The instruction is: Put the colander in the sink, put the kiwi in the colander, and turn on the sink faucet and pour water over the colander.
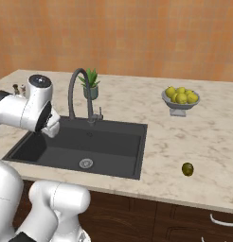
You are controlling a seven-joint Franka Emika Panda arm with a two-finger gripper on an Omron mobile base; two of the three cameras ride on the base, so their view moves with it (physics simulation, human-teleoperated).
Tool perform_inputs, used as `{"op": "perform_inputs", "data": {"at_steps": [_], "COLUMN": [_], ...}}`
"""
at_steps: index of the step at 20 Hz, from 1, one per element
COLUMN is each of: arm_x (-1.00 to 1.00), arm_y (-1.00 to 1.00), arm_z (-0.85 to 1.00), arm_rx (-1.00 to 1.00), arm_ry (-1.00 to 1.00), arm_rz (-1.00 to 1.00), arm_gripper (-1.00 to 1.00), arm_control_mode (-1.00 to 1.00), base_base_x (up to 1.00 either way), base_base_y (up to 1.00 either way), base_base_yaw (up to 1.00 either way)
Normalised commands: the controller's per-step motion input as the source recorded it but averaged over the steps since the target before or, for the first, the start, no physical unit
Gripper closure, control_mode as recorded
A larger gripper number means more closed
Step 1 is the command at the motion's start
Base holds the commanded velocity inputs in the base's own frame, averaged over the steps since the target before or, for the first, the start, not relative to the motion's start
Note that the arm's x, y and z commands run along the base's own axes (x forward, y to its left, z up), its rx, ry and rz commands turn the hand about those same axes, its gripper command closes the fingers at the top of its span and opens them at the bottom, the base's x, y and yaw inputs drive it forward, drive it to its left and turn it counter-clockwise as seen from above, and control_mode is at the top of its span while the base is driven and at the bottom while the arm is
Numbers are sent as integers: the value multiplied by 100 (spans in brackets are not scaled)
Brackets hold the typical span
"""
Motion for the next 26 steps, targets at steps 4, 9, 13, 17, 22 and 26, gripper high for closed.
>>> {"op": "perform_inputs", "data": {"at_steps": [4,9,13,17,22,26], "arm_x": [17,24,26,16,4,6], "arm_y": [75,78,89,89,84,64], "arm_z": [-10,-9,-17,-21,-24,-15], "arm_rx": [2,-2,-16,-17,-7,0], "arm_ry": [38,32,5,0,0,0], "arm_rz": [-14,-1,0,0,0,0], "arm_gripper": [-100,-100,-100,-100,-100,-100], "arm_control_mode": [-100,-100,-100,-100,-100,-100], "base_base_x": [0,0,0,0,0,0], "base_base_y": [0,0,0,0,0,0], "base_base_yaw": [0,0,0,0,0,0]}}
